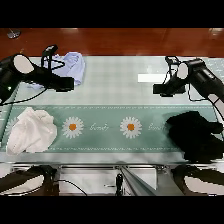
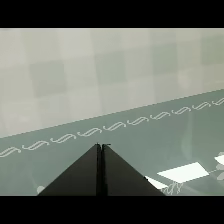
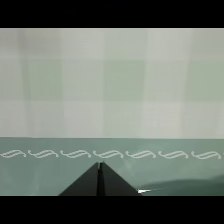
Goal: Fold the shirts.
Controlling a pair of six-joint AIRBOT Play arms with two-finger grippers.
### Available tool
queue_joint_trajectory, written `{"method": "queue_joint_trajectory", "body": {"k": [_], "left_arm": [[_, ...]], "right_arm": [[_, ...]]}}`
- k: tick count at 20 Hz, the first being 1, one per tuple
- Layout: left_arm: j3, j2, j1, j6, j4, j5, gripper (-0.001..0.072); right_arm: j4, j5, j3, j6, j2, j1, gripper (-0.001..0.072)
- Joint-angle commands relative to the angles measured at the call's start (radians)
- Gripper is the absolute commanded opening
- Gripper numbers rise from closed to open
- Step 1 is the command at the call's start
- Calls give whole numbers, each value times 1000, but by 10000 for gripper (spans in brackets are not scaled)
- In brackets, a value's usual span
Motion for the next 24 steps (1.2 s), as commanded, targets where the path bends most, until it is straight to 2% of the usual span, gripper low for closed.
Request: {"method": "queue_joint_trajectory", "body": {"k": [1, 16, 20, 21, 22, 23, 24], "left_arm": [[0, 0, 1, 0, 0, 0, 28], [0, 0, 1, 0, 0, 0, 28], [0, -1, 1, 0, 0, 78, 29], [0, -2, 1, 0, 0, 100, 30], [0, -4, 1, 0, 0, 131, 30], [2, -4, 1, 0, 0, 145, 78], [7, -4, 2, 0, 1, 138, 306]], "right_arm": [[0, 0, 0, 0, 1, 0, 20], [0, -2, 0, 0, 1, 0, 20], [-21, -129, 1, 0, 1, 0, 24], [-54, -118, 11, 1, 1, 0, 190], [-97, -76, 28, -2, 1, 0, 573], [-160, 19, 58, -22, 1, -3, 630], [-220, 113, 80, -46, 13, -11, 633]]}}
